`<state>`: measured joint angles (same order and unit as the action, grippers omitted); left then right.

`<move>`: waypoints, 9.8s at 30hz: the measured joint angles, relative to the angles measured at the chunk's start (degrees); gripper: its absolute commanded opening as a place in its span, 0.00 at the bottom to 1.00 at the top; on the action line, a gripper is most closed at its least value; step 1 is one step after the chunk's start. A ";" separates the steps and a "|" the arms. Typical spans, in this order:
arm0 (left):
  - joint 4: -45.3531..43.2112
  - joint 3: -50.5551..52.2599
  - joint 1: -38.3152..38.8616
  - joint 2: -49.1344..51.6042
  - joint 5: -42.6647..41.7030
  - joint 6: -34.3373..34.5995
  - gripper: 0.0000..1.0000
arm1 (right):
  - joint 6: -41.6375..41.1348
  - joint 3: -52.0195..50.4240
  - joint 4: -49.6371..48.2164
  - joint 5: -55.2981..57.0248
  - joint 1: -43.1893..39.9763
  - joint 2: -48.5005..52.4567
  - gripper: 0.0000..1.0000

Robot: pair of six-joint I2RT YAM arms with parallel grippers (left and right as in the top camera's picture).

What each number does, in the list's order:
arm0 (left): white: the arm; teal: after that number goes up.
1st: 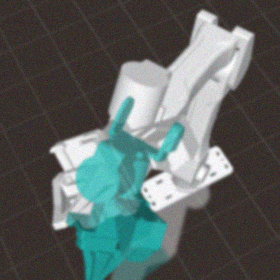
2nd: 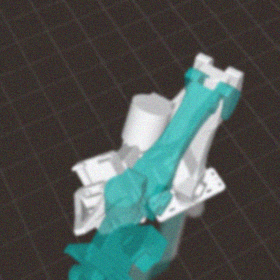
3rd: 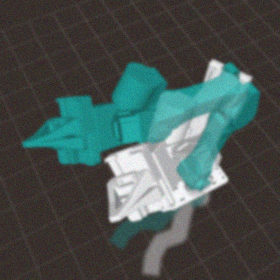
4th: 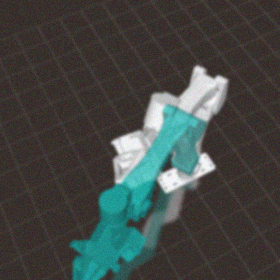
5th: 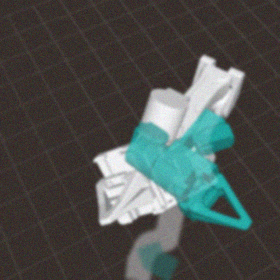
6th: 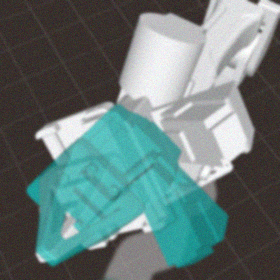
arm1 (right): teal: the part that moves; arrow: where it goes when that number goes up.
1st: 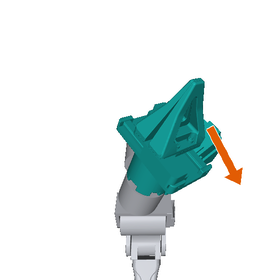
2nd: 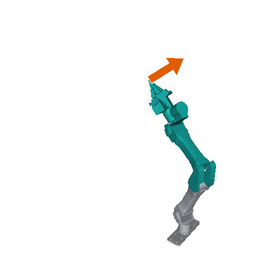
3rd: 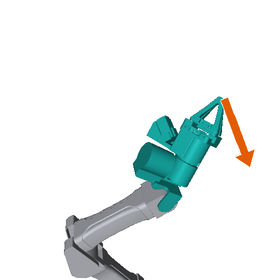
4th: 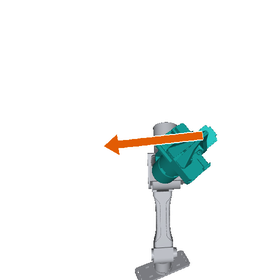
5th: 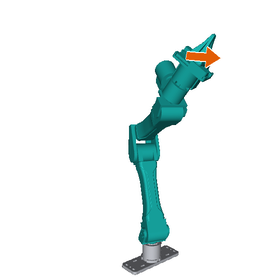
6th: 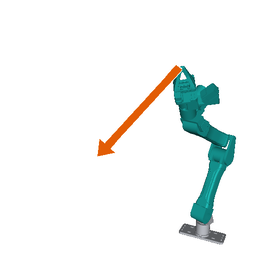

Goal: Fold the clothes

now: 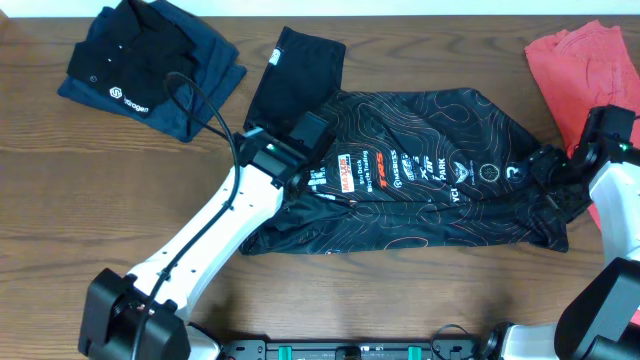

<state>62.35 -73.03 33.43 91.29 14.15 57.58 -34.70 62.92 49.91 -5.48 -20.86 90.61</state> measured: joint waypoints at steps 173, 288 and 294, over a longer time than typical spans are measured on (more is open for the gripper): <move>-49.27 12.59 -13.44 10.69 -26.53 -18.23 0.92 | 10.88 0.00 6.62 -5.27 0.00 0.00 0.94; -58.71 11.54 -18.82 18.23 -18.05 -12.59 0.62 | 10.97 -4.85 3.96 -3.76 0.00 0.00 0.96; -56.61 11.54 -19.02 16.87 -21.22 -16.94 0.65 | 13.38 -7.93 2.47 -4.81 0.00 0.02 0.80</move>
<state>5.74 -61.49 14.41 108.16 -7.07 40.64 -21.32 54.98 52.38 -10.28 -20.86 90.63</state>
